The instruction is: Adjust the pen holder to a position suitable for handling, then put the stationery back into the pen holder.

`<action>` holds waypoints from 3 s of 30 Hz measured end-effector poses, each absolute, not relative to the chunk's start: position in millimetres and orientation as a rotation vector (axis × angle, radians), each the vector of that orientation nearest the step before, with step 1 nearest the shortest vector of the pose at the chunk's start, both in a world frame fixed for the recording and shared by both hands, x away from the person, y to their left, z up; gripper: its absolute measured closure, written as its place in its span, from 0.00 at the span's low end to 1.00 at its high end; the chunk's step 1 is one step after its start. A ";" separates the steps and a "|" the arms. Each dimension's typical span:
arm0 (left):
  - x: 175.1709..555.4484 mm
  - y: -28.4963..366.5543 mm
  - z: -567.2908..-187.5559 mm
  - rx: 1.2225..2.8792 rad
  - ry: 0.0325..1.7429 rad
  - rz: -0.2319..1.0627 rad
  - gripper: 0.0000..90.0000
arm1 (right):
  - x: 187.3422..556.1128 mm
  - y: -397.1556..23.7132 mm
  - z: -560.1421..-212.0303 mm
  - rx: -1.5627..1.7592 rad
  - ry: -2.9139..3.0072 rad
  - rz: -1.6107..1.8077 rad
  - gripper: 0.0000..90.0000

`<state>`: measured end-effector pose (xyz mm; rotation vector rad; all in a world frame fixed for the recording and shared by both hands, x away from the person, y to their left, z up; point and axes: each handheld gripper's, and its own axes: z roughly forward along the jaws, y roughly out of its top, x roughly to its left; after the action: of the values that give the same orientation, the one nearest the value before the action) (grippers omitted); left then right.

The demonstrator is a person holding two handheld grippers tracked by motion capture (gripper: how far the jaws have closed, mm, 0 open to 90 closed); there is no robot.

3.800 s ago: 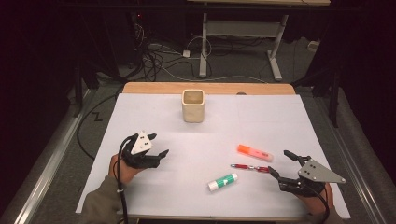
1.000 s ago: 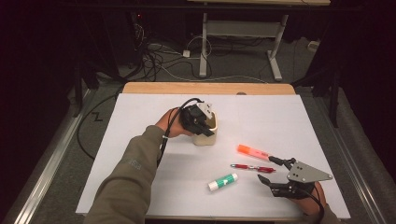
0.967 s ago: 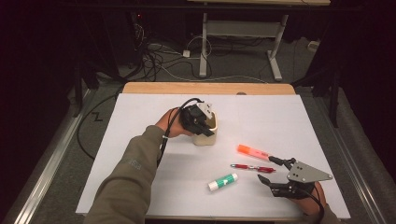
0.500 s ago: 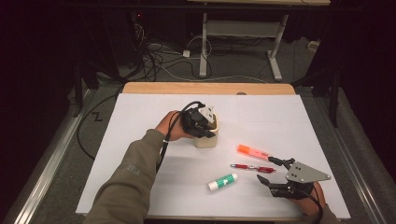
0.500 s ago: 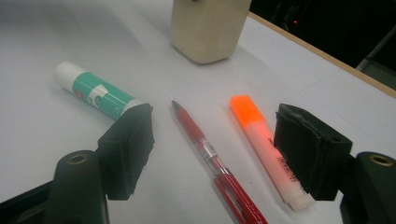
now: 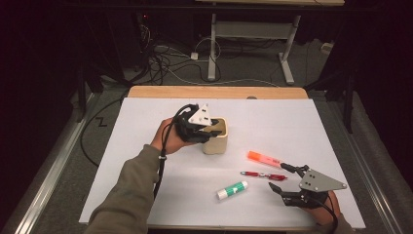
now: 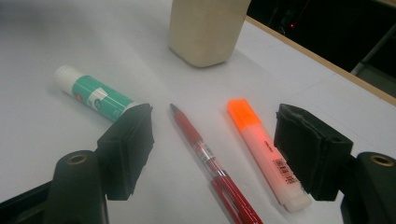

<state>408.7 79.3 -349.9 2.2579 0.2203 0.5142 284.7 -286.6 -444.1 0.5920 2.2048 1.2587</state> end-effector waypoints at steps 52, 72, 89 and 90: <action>275.8 207.3 -477.6 2.116 0.630 0.703 0.23 | 299.2 -264.3 -447.0 0.479 2.241 1.222 0.33; 276.3 210.6 -477.9 2.131 0.647 0.696 0.23 | 300.3 -259.2 -444.6 0.446 2.276 1.202 0.30; 275.7 209.4 -478.1 2.146 0.638 0.668 0.26 | 309.7 -193.4 -426.3 0.097 2.641 0.987 0.29; 275.7 209.4 -478.1 2.146 0.638 0.668 0.25 | 310.5 -189.4 -426.1 0.068 2.661 0.960 0.29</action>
<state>275.7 209.4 -478.1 2.1457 0.6383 0.6679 310.5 -189.4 -426.1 0.0685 2.6612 0.9598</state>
